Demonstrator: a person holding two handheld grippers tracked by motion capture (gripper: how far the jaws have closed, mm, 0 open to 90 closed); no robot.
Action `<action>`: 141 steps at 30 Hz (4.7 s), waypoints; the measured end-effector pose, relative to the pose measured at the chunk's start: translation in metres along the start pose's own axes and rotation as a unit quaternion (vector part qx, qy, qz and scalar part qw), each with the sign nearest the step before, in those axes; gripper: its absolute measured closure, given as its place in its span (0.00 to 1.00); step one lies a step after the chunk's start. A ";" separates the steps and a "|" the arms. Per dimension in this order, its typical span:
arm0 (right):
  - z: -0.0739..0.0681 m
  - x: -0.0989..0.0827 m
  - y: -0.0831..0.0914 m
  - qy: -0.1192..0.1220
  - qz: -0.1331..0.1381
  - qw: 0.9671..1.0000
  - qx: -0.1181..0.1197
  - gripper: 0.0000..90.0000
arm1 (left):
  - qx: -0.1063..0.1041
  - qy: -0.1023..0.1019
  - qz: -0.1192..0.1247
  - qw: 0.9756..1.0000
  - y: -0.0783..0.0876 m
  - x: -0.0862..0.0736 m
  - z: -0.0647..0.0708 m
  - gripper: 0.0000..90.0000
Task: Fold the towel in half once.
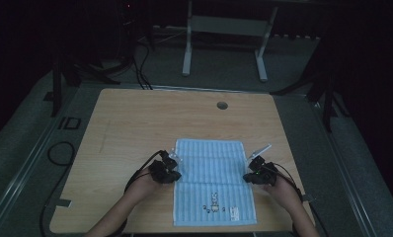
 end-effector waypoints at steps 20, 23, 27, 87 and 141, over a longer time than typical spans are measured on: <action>0.027 0.016 0.008 -0.027 0.002 1.000 -0.003 0.92 | 0.002 0.002 -0.017 1.000 -0.003 0.026 -0.015 0.82; 0.028 0.019 0.025 -0.021 0.011 1.000 -0.006 0.85 | 0.000 0.006 -0.002 1.000 0.011 0.031 -0.015 0.76; 0.032 0.025 0.038 -0.017 0.024 0.999 -0.015 0.83 | 0.011 0.015 0.003 1.000 0.022 0.036 -0.023 0.71; 0.112 0.139 -0.005 -0.098 -0.006 0.990 -0.102 0.93 | 0.074 0.079 0.042 0.993 -0.007 0.123 -0.114 0.94; -0.022 -0.015 0.068 0.016 0.092 0.995 -0.021 0.92 | -0.045 -0.086 0.080 0.992 0.054 0.020 0.051 0.93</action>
Point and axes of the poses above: each handheld gripper's, and its own axes: y roughly backward along the jaws, x roughly out of its top, z roughly to its right, the point moved 9 cm from there along -y, roughly forward along the jaws, and after that the axes turned 4 degrees about -y, right-handed, at the moved point
